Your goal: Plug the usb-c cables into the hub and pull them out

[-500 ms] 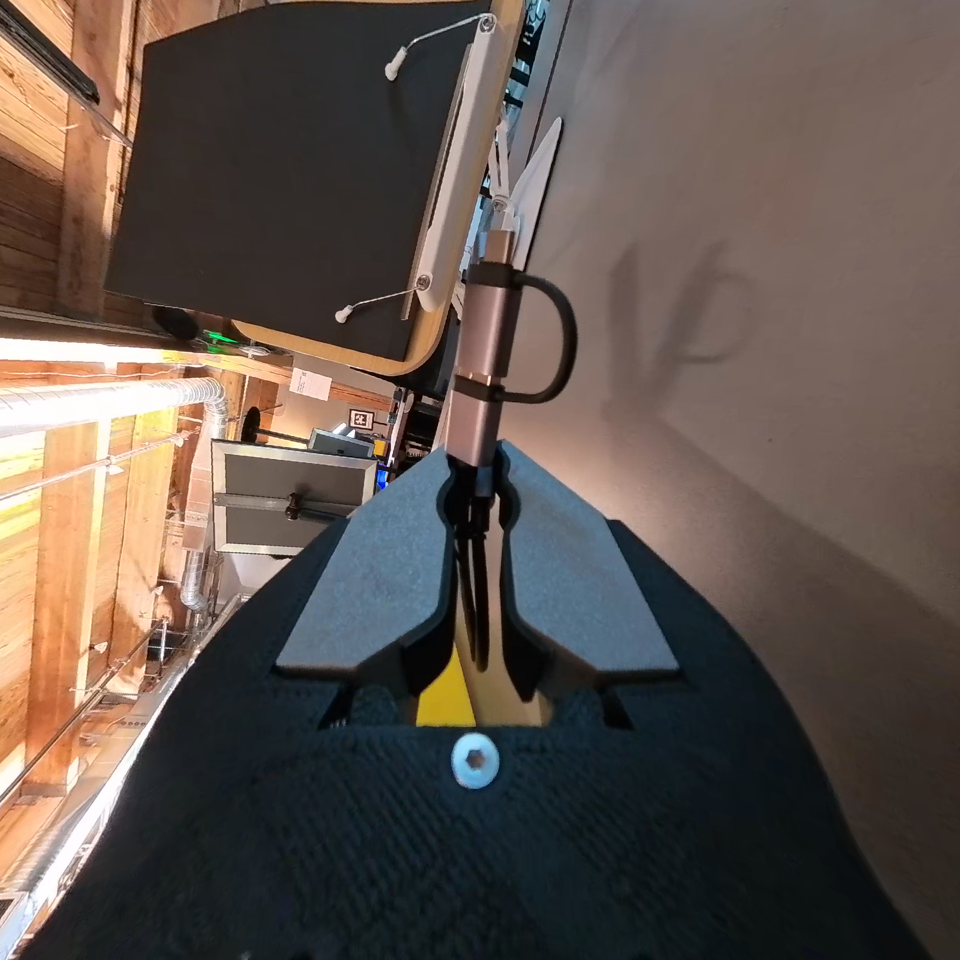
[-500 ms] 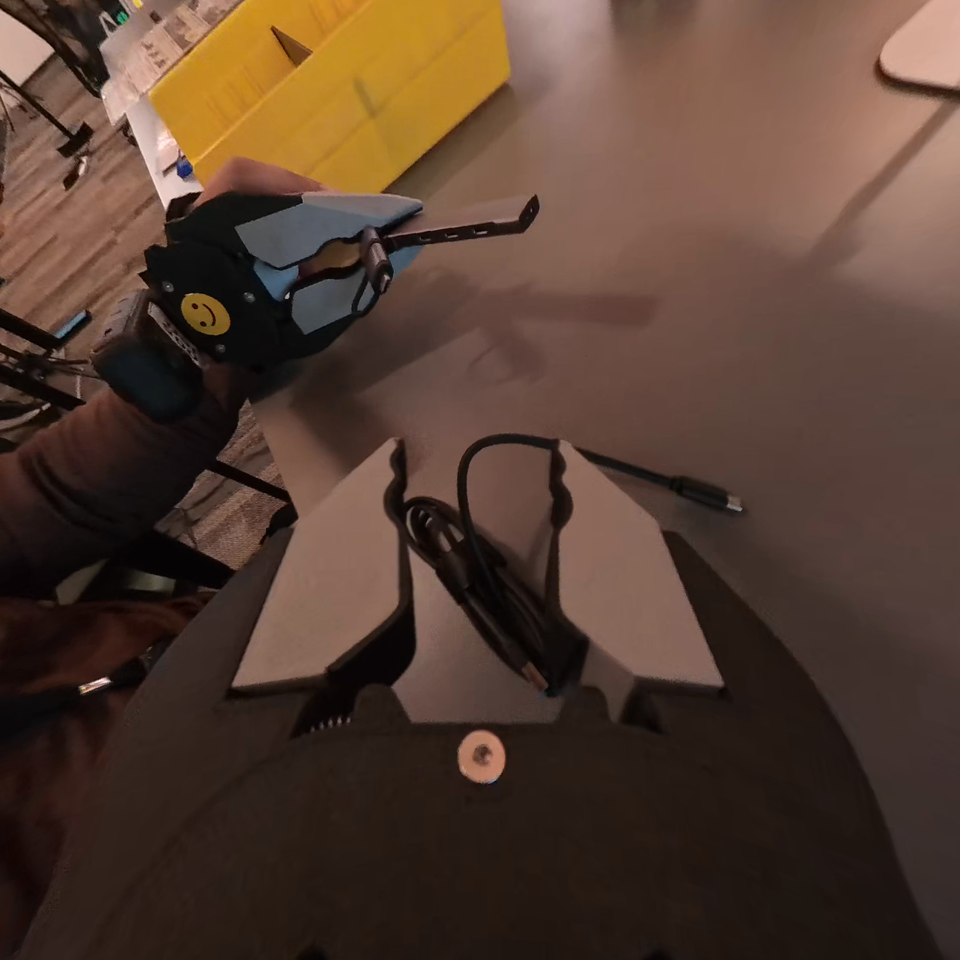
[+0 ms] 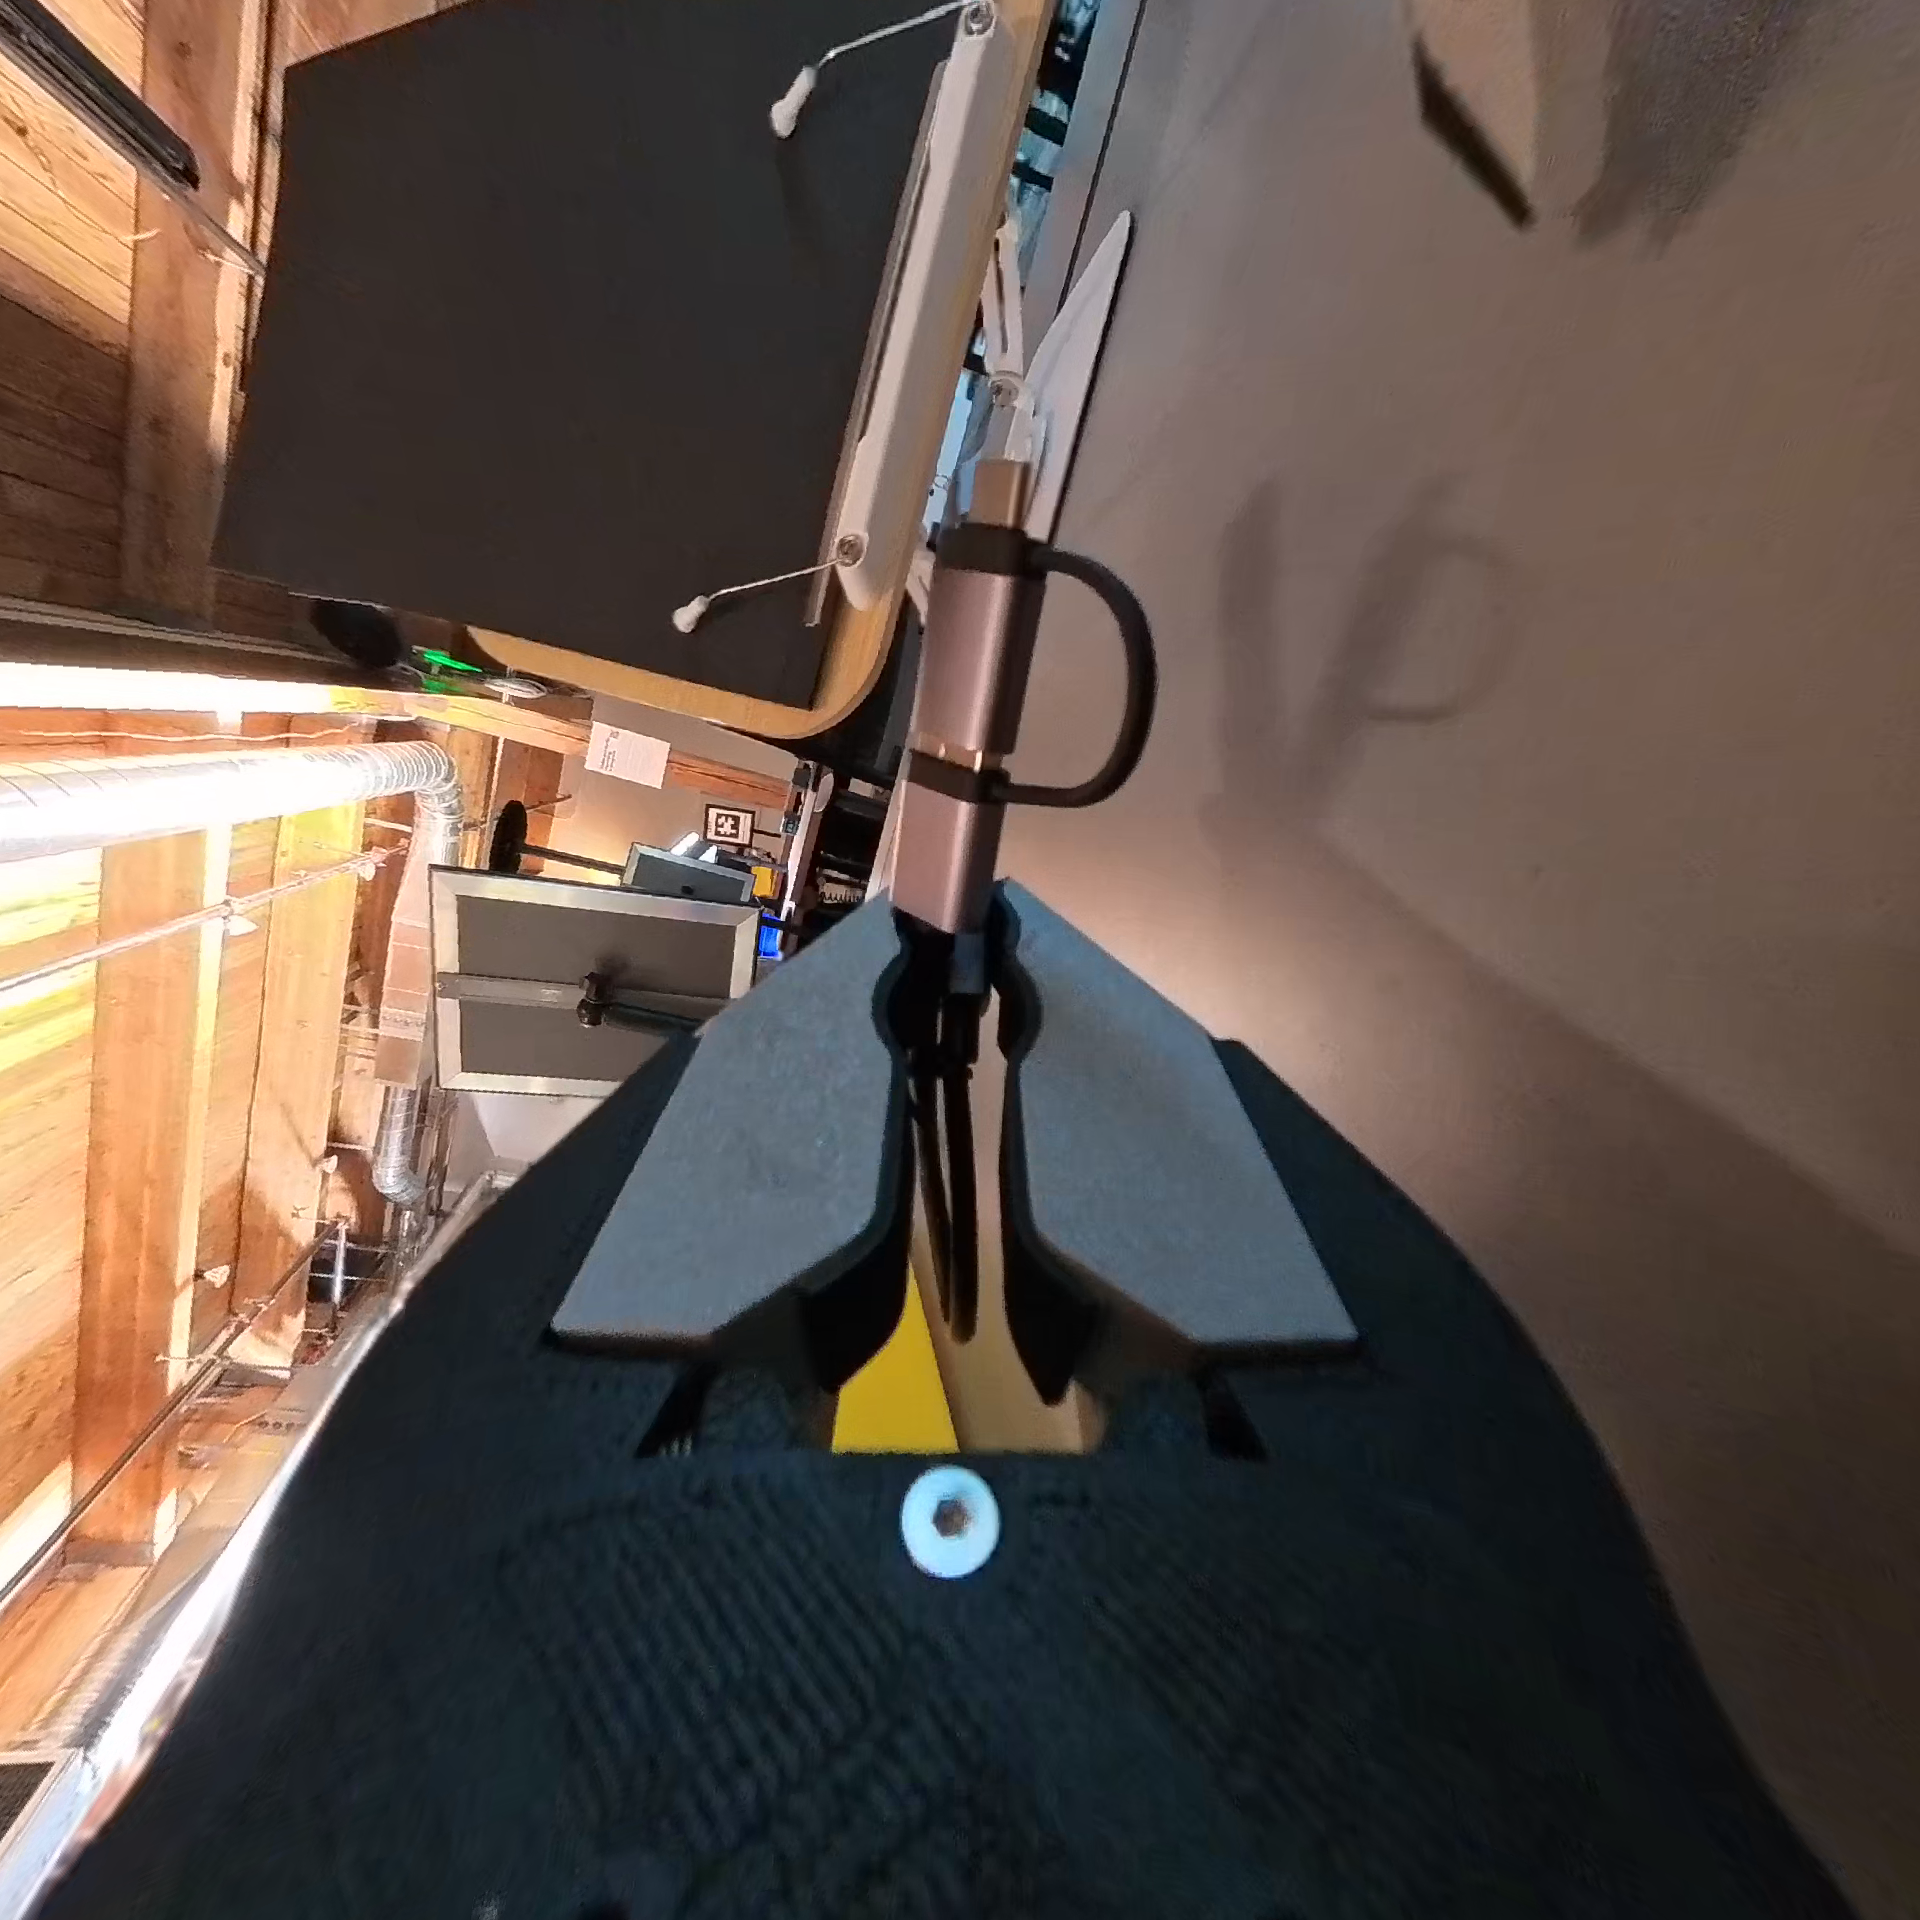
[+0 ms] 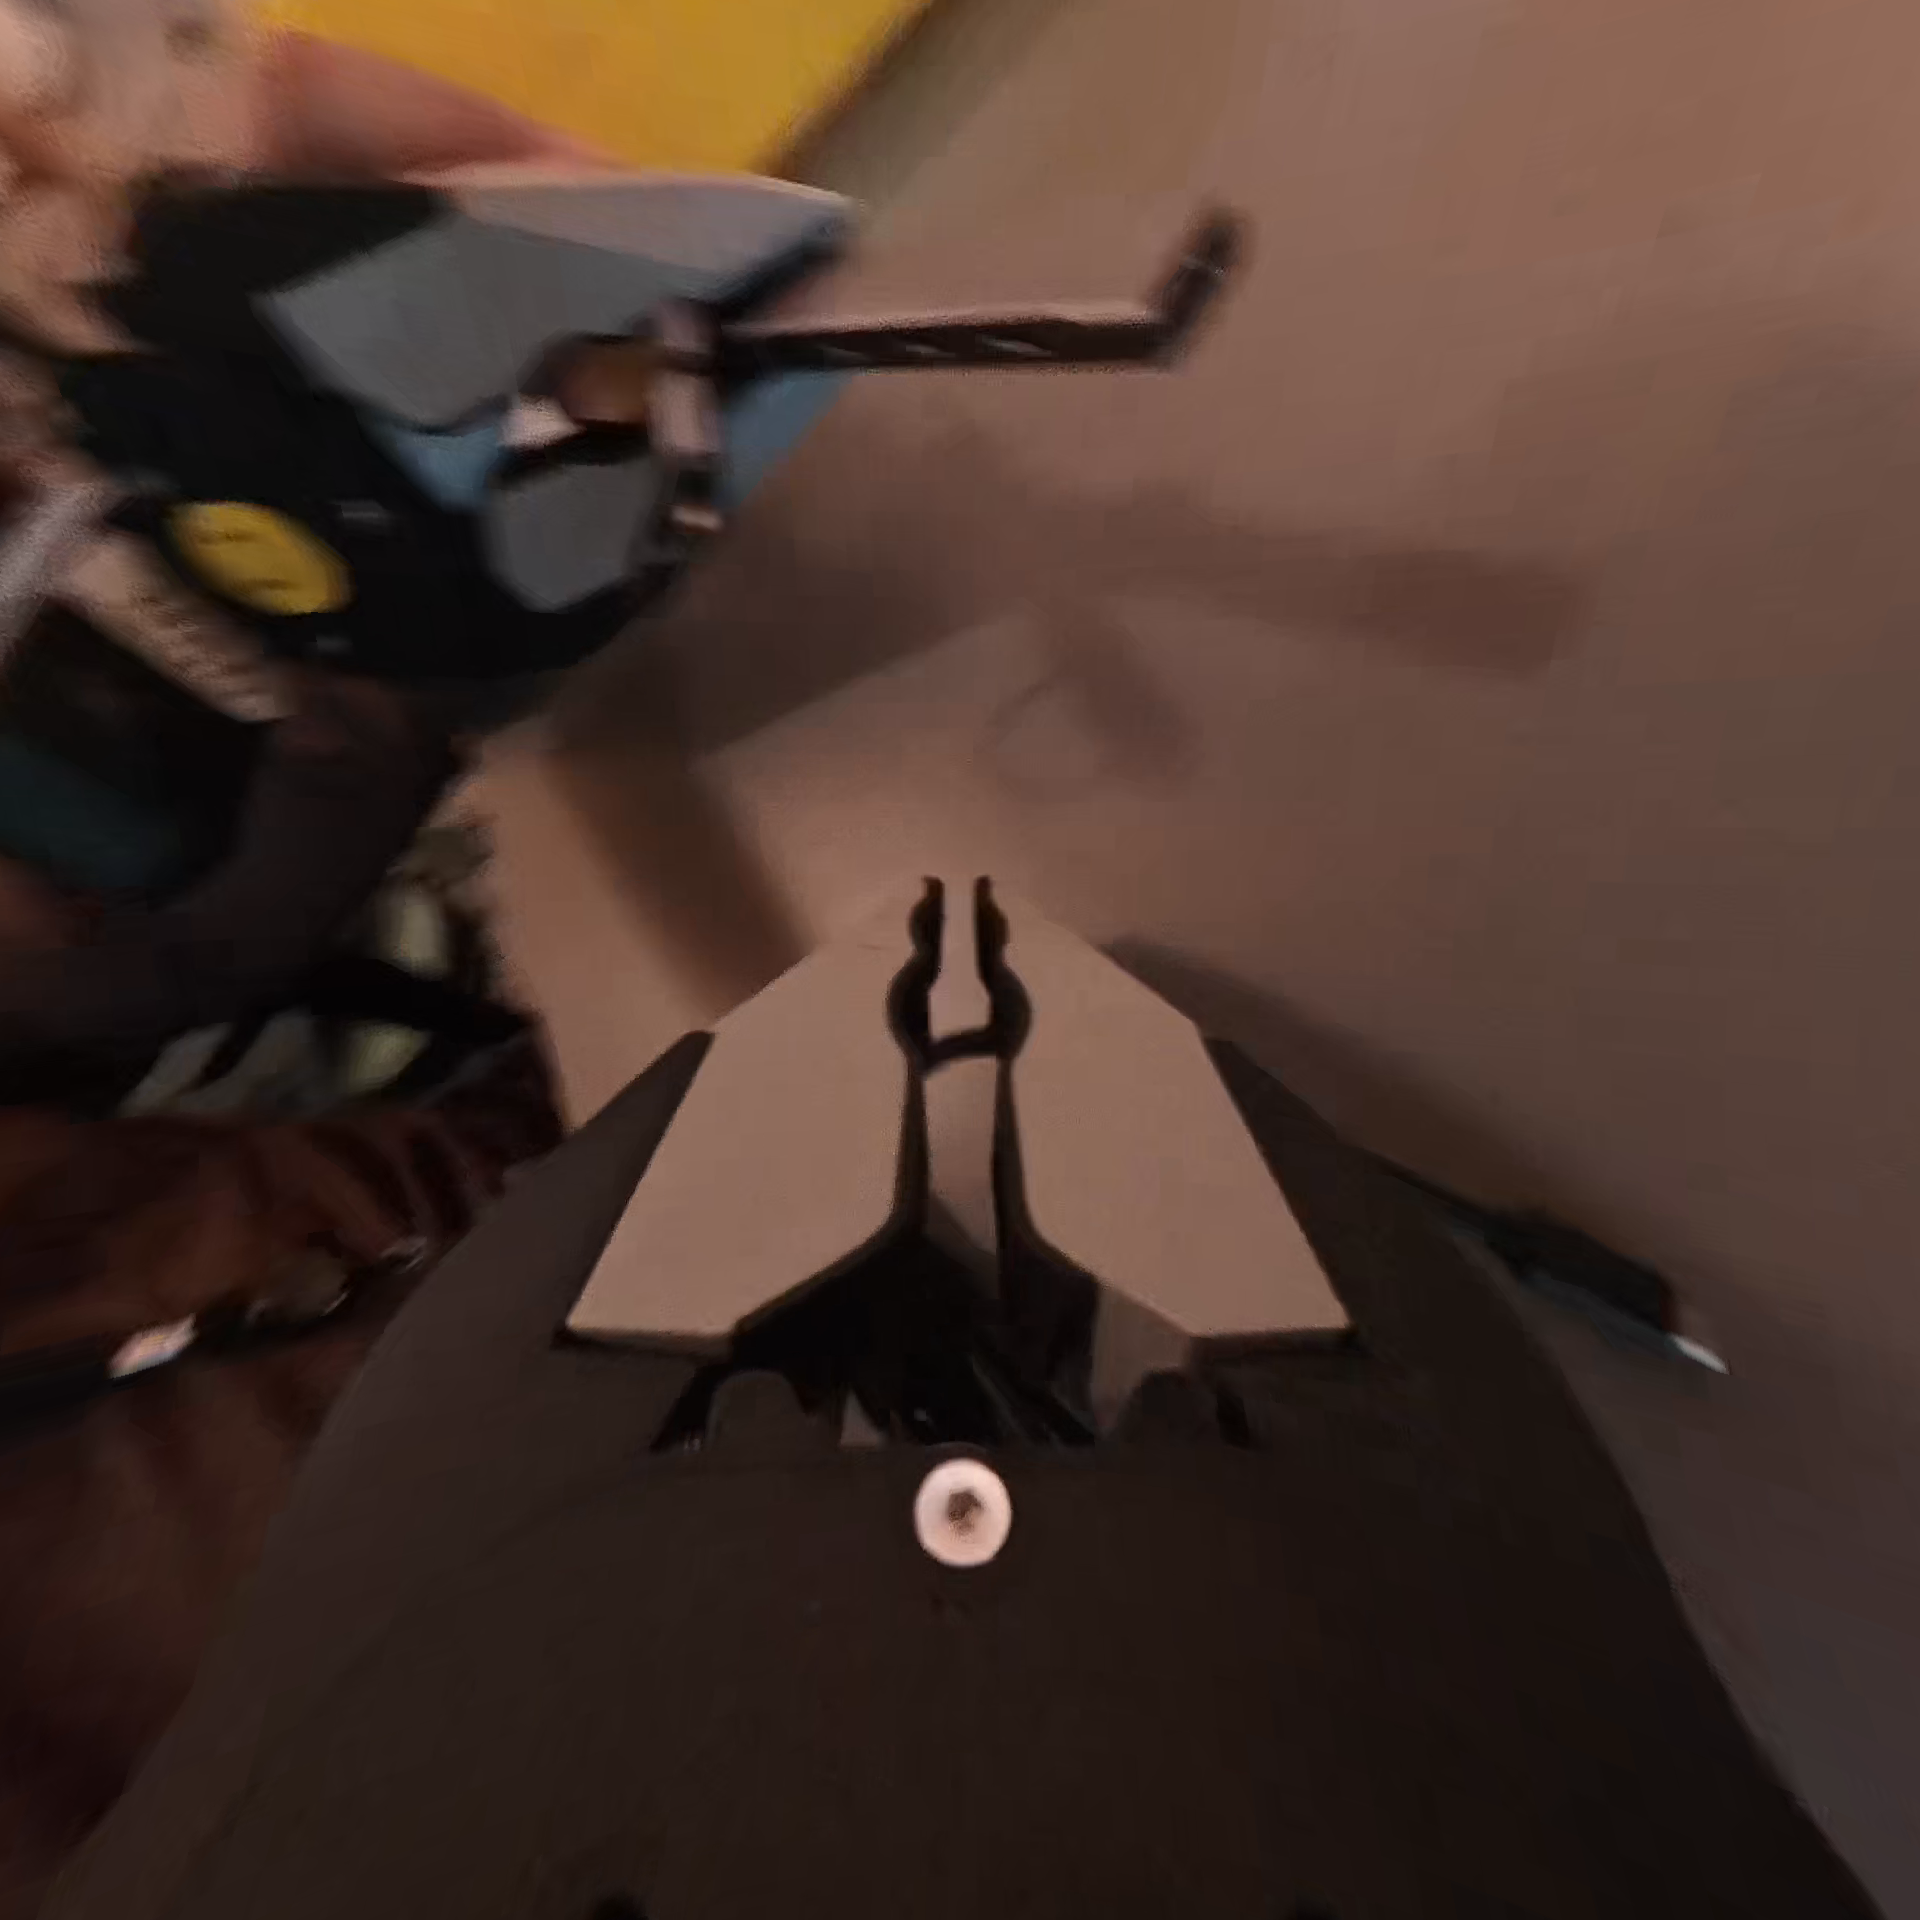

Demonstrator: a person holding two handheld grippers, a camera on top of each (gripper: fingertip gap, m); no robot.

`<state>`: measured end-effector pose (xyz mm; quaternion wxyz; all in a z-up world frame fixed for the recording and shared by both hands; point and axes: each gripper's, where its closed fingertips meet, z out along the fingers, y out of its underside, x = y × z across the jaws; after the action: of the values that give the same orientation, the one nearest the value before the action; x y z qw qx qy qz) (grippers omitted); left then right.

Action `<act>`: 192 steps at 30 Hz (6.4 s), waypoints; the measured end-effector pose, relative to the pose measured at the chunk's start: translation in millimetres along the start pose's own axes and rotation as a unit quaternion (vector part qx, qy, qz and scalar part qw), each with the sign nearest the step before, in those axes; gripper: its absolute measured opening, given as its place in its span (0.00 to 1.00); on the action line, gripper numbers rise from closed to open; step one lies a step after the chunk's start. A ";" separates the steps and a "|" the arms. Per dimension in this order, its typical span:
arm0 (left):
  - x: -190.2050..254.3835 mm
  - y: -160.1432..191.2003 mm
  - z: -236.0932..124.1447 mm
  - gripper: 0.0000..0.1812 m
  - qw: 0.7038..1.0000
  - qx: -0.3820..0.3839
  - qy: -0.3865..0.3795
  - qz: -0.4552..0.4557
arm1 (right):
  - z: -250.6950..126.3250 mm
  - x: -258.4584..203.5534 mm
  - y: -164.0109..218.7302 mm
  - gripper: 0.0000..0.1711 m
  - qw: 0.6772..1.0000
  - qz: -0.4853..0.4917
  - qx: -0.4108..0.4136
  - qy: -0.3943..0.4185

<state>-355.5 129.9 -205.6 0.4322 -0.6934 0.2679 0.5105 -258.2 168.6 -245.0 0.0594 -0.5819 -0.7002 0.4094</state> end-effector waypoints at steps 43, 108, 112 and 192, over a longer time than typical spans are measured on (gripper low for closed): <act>-22.9 25.0 -0.5 0.04 0.997 -0.023 -0.022 -0.075 | 5.9 -43.4 15.9 0.05 0.891 -0.424 -0.160 0.020; 14.2 -5.0 3.0 0.04 0.995 -0.025 -0.005 0.094 | 21.3 -16.0 -45.0 0.06 0.979 -0.169 0.097 0.062; 12.7 -15.4 -0.4 0.03 0.993 -0.002 -0.022 0.119 | 22.1 -16.2 -44.6 0.06 0.982 -0.151 0.098 0.049; -4.7 -37.2 -20.8 0.04 0.931 0.152 0.154 -0.295 | -74.8 -65.7 -60.4 0.39 0.943 -0.279 0.180 -0.009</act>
<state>-316.9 129.4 -186.8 0.6167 -0.7375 0.1890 0.2001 -241.8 150.4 -131.2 0.2683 -0.3390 -0.7499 0.5007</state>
